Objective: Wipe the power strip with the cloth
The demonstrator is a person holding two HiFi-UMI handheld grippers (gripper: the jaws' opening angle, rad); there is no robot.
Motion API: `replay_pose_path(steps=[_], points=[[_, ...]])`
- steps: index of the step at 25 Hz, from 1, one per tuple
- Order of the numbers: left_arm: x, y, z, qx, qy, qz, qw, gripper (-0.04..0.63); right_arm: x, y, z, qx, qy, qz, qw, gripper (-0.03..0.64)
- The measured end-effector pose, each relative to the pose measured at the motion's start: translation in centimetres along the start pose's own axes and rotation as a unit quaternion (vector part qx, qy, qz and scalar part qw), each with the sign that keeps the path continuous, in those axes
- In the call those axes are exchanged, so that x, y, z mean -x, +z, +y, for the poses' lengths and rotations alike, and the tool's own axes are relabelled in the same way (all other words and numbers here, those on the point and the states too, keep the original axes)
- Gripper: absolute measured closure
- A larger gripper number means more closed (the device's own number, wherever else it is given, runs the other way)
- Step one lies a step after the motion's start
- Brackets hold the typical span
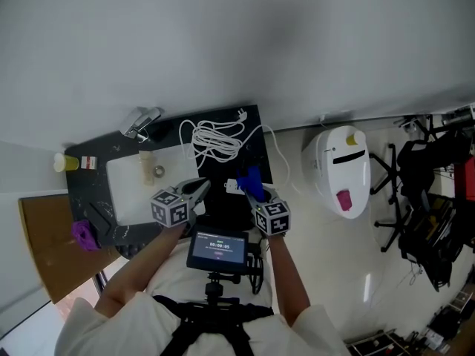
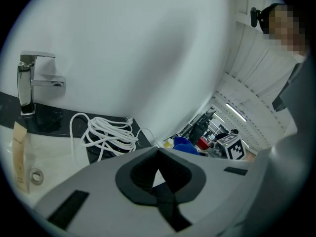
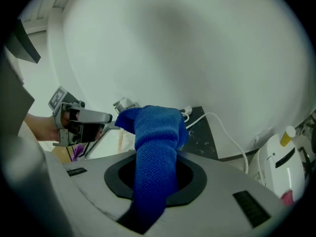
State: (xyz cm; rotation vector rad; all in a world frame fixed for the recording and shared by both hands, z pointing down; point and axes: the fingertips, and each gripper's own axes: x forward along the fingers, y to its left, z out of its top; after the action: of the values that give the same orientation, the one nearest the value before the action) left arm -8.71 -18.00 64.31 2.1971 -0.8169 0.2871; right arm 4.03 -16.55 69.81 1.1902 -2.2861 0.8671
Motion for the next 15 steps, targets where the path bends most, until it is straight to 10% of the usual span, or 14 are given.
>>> replay_pose_path(steps=[15], points=[[0.5,-1.0,0.8,-0.016,-0.016,0.029,0.9993,0.591,-6.4,-6.2,2.4,0.007,0.008,0.120,0.993,0.526]])
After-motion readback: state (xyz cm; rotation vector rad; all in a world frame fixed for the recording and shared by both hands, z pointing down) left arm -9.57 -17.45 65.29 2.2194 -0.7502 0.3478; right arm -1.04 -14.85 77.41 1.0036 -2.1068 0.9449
